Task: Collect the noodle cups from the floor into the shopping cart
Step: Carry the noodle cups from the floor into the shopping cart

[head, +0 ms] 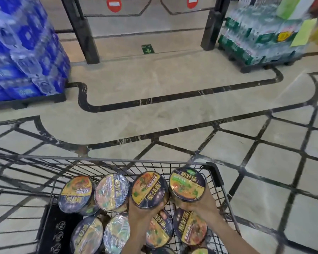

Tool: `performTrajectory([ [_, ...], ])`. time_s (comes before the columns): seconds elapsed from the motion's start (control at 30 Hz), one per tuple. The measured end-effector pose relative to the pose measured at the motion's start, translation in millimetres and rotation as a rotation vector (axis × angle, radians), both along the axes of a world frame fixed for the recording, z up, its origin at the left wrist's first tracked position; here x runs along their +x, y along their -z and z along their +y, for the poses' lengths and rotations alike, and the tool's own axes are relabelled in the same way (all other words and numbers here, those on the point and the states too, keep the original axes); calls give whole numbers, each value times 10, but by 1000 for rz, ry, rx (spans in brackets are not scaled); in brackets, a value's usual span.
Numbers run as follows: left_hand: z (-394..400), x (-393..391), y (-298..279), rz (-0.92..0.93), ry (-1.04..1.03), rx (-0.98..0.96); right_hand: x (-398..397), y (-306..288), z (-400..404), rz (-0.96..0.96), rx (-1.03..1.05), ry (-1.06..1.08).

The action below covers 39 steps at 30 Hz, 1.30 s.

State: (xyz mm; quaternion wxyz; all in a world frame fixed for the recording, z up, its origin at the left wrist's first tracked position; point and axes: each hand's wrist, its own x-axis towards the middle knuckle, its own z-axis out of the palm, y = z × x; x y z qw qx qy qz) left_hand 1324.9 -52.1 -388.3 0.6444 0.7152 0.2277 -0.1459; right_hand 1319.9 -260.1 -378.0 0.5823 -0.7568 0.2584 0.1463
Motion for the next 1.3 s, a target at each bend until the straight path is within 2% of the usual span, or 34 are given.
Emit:
performTrajectory([
  [0.17, -117, 94, 149, 9, -95, 28, 58, 240, 2, -105, 42, 56],
  [0.3, -124, 151, 177, 24, -84, -63, 125, 173, 91, -154, 166, 139],
  [0.4, -45, 104, 257, 43, -77, -17, 56, 185, 62, -177, 90, 95],
  [0.6, -84, 61, 258, -40, -101, 28, 36, 157, 41, -90, -87, 55],
  [0.7, -98, 76, 285, 11, -102, 21, 47, 126, 64, -102, -148, 33],
  [0.8, -72, 57, 203, 97, -88, 6, -20, 25, 39, -100, -109, 18],
  [0.93, 100, -103, 54, 174, -2, -31, -239, -239, -62, 13, -118, -44],
  [1.03, 317, -228, 83, 133, 281, 152, -336, -522, -224, -28, -284, -207],
  [1.13, 390, -195, -446, -10, 328, 335, -311, -834, -383, -163, -499, -429],
  [1.2, 369, -80, -891, -233, 530, 583, -238, -1086, -422, -279, -625, -538],
  [1.3, 371, 186, -1442, -753, 691, 1085, -113, -1483, -430, -441, -804, -678],
])
